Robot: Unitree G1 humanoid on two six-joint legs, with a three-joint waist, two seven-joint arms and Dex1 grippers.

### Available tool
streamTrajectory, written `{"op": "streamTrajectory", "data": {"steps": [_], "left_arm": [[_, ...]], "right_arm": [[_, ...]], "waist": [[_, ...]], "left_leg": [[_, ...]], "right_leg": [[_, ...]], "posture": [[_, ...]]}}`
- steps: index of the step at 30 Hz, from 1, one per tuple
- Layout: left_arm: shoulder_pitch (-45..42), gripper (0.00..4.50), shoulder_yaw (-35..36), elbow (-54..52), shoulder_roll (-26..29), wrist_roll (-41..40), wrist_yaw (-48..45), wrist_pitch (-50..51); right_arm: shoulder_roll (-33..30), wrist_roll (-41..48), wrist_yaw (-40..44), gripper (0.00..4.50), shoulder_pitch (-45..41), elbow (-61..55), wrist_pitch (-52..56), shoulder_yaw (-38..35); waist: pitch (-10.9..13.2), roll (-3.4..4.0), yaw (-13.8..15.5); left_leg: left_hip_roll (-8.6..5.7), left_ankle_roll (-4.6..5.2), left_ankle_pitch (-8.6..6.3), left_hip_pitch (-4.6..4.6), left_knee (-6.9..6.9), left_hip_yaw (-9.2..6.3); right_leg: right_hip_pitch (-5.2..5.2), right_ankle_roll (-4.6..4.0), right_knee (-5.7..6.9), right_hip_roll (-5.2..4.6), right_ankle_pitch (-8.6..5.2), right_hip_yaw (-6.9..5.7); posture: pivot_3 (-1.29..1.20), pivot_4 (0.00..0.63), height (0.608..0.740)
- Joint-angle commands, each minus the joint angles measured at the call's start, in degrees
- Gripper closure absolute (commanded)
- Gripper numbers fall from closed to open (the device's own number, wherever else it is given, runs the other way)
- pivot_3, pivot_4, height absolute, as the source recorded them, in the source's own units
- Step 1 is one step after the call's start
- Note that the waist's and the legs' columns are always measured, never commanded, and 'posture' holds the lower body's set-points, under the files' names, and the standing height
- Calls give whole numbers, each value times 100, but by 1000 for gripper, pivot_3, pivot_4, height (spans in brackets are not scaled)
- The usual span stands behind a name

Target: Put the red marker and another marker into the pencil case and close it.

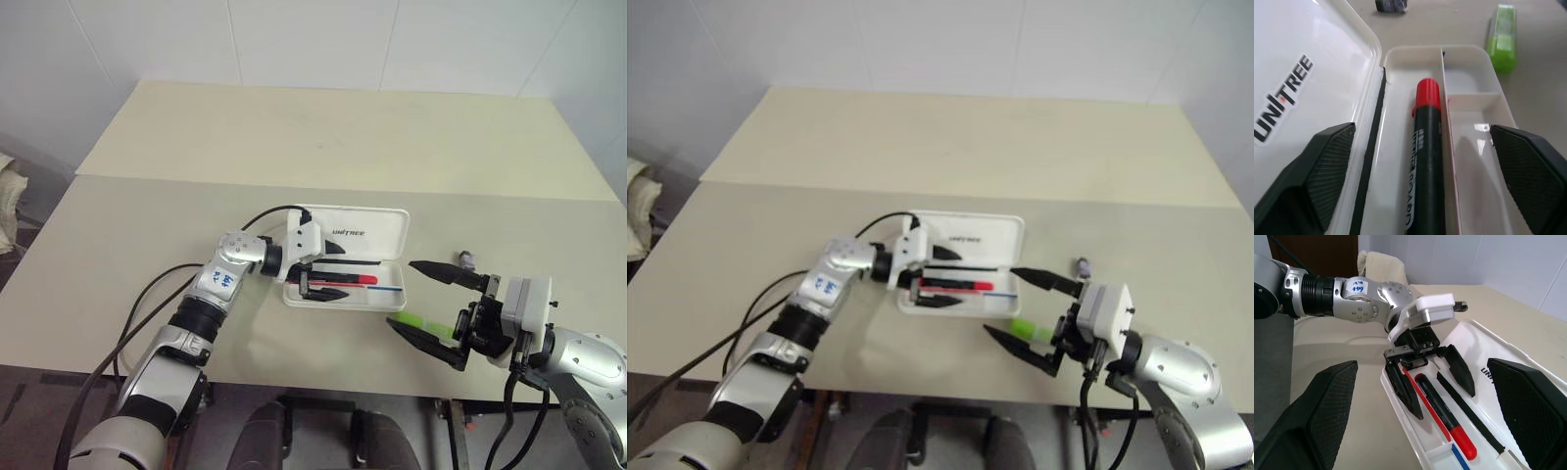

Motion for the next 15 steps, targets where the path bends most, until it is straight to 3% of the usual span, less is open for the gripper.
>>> {"op": "streamTrajectory", "data": {"steps": [1,9,15], "left_arm": [[116,39,378,-908,163,-532,-121,268],[798,39,894,-2402,745,-1319,-279,838],[1481,39,1434,-2412,1631,-1583,-672,681]], "right_arm": [[-16,119,0,0,-145,-120,24,-46],[-35,401,-210,0,-306,-79,487,-166],[-127,359,-436,0,113,-184,869,-379]], "waist": [[0,0,-10],[0,0,-11],[-1,1,-16]], "left_leg": [[1,0,0,0,-1,0],[4,0,0,3,0,0],[6,-1,0,7,-9,3]], "right_leg": [[0,0,0,0,0,0],[1,0,4,-1,0,4],[-2,-42,3,-4,-23,9]], "posture": [[0,150,740],[0,150,740],[0,150,740]]}}
